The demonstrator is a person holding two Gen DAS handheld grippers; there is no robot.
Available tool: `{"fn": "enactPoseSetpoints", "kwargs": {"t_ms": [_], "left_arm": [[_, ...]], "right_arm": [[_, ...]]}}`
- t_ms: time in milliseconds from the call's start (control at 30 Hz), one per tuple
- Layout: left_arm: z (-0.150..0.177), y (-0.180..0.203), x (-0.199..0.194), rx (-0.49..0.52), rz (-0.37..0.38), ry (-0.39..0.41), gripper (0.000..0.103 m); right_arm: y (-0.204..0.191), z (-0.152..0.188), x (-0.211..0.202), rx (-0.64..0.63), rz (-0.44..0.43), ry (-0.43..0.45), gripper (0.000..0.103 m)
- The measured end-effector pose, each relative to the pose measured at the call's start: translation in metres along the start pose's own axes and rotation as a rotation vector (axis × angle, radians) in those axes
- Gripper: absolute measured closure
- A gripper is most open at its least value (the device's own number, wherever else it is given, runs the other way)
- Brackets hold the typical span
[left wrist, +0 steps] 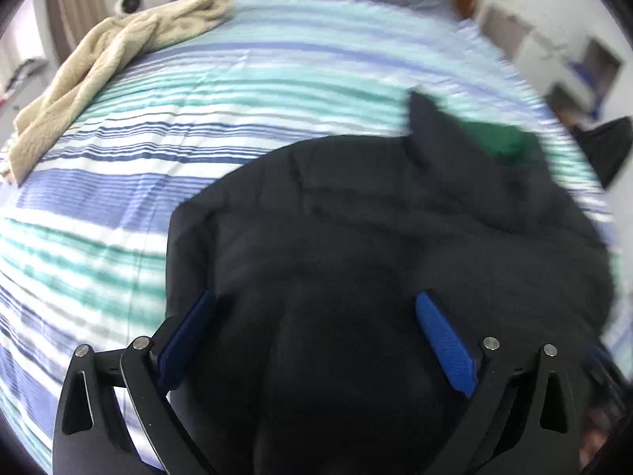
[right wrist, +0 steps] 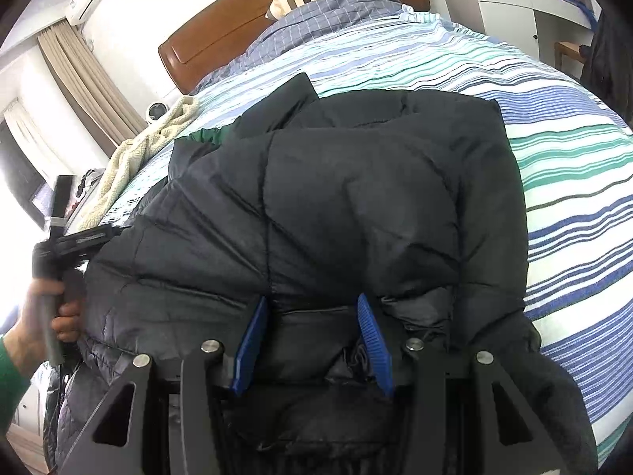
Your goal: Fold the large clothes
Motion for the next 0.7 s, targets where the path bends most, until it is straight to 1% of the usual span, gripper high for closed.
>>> {"fn": "enactPoseSetpoints", "kwargs": {"t_ms": [33, 67, 100, 133, 167, 200, 233, 267, 333, 367, 400, 467, 533, 600, 633, 700], "left_arm": [[0.009, 0.001, -0.014, 0.004, 0.035, 0.013, 0.002], [0.022, -0.005, -0.029, 0.003, 0.048, 0.031, 0.002], [0.028, -0.007, -0.030, -0.001, 0.043, 0.033, 0.002], [0.039, -0.014, -0.027, -0.004, 0.019, 0.021, 0.000], [0.055, -0.023, -0.014, -0.007, -0.010, -0.015, 0.000], [0.059, -0.026, -0.007, -0.030, 0.015, -0.034, 0.000], [0.063, -0.031, 0.000, -0.103, 0.073, -0.063, 0.000], [0.062, -0.033, 0.001, -0.142, 0.096, -0.076, 0.000], [0.062, -0.034, -0.003, -0.166, 0.093, -0.082, 0.000], [0.064, -0.034, -0.009, -0.165, 0.075, -0.084, 0.000], [0.066, -0.034, -0.016, -0.155, 0.061, -0.083, 0.001], [0.072, -0.035, -0.049, -0.092, 0.047, -0.053, 0.003], [0.077, -0.046, -0.086, -0.022, 0.044, -0.005, 0.003], [0.081, -0.066, -0.124, 0.041, 0.009, 0.050, 0.003], [0.087, -0.085, -0.151, 0.088, -0.038, 0.091, 0.003], [0.091, -0.116, -0.184, 0.144, -0.124, 0.133, 0.002]], "right_arm": [[-0.001, 0.000, 0.000, 0.001, -0.001, 0.002, 0.056], [-0.001, 0.000, 0.000, 0.002, -0.003, 0.004, 0.056], [-0.001, 0.000, -0.001, 0.004, -0.005, 0.006, 0.056], [-0.001, 0.000, -0.001, 0.007, -0.011, 0.011, 0.056], [-0.001, 0.000, -0.001, 0.012, -0.016, 0.016, 0.056], [0.000, 0.000, -0.001, 0.018, -0.025, 0.021, 0.056], [0.001, 0.000, 0.000, 0.028, -0.037, 0.024, 0.056], [0.002, 0.000, 0.000, 0.035, -0.042, 0.023, 0.056], [0.003, 0.000, -0.001, 0.030, -0.035, 0.020, 0.056], [0.004, 0.000, -0.001, 0.023, -0.025, 0.018, 0.056], [0.003, 0.001, -0.002, 0.014, -0.013, 0.019, 0.056], [0.001, 0.000, -0.006, -0.006, 0.006, 0.037, 0.054], [0.001, 0.000, -0.014, -0.008, 0.015, 0.054, 0.053], [-0.001, 0.002, -0.026, -0.014, 0.050, 0.038, 0.052], [-0.005, 0.003, -0.038, -0.028, 0.070, 0.025, 0.050], [-0.018, 0.007, -0.067, -0.065, 0.058, 0.036, 0.032]]}}
Point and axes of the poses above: each gripper's, at about its wrist camera, not at the fingertips, and x roughly the way its jaws point, y to its right, z to its underside, the point moved 10 cm from there along x, roughly the way its jaws point, and after that the axes turned 8 degrees about -x, right-handed, at the moved point
